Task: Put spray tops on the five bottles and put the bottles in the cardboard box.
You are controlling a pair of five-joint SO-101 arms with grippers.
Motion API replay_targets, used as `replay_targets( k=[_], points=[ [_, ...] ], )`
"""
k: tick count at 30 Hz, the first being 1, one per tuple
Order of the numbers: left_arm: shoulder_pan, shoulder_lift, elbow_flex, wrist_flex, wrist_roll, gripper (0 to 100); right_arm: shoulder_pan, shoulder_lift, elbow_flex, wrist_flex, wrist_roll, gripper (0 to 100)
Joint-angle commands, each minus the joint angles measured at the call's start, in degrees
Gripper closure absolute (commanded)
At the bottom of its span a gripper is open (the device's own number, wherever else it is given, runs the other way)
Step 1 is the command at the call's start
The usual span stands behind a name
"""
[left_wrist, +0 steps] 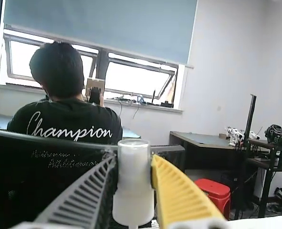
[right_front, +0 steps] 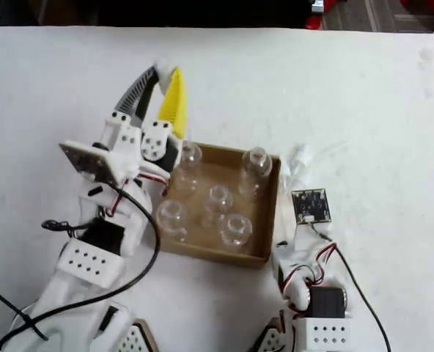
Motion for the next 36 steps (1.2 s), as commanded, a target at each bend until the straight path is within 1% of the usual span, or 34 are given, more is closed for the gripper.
replay_targets(
  k=[1, 18, 27, 36],
  points=[
    [-0.40, -0.84, 0.62, -1.93, 0.70, 98, -0.04, -0.22, 0.53, 0.48, 0.09, 84.7],
    [-0.31, 1.54, 0.88, -1.85, 0.70, 98, -0.04, -0.22, 0.53, 0.48, 0.09, 84.7],
    [-0.75, 1.54, 8.70, -1.93, 0.62, 98, -0.04, -0.22, 0.53, 0.48, 0.09, 84.7],
    [-0.31, 1.63, 12.48, -1.93, 0.70, 98, -0.04, -0.22, 0.53, 0.48, 0.09, 84.7]
  ],
)
